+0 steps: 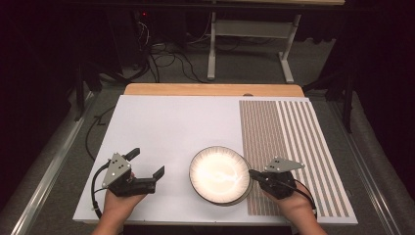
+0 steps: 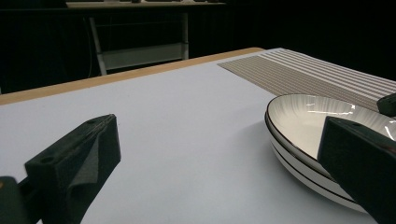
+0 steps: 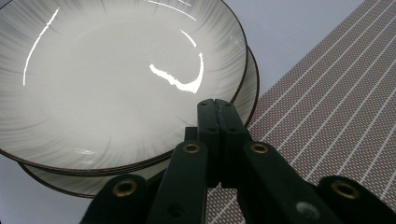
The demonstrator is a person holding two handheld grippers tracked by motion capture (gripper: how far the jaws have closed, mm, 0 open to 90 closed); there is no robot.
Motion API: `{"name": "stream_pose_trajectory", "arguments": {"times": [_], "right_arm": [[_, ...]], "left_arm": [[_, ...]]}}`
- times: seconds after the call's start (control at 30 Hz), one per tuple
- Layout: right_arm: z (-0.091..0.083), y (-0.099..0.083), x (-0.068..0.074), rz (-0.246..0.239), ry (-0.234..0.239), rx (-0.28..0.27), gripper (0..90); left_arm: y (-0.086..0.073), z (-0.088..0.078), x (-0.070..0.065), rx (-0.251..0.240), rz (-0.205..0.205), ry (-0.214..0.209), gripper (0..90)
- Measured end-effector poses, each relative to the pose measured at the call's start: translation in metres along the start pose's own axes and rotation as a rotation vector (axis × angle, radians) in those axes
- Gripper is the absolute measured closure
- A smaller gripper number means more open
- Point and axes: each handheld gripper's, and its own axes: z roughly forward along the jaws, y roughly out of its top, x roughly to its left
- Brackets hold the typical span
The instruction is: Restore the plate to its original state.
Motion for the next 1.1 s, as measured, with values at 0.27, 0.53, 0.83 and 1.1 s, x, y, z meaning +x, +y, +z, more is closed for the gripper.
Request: {"name": "stream_pose_trajectory", "arguments": {"times": [0.27,0.53,0.83,1.1], "right_arm": [[-0.005,-0.002,-0.007,0.028,-0.016,-0.015,90.0],[-0.013,-0.001,-0.014,0.043,-0.042,-0.042,90.0],[-0.039,-0.008,-0.037,0.111,-0.118,-0.134,70.0],[-0.06,-0.015,-0.049,0.148,-0.151,-0.282,36.4]], "left_arm": [[0.0,0.001,0.0,0.001,-0.001,-0.002,0.2],[-0.002,0.002,0.002,0.011,0.001,-0.003,0.2],[-0.002,0.001,0.002,0.016,0.012,0.004,0.2],[-0.003,0.003,0.005,0.02,-0.005,-0.002,0.2]]}}
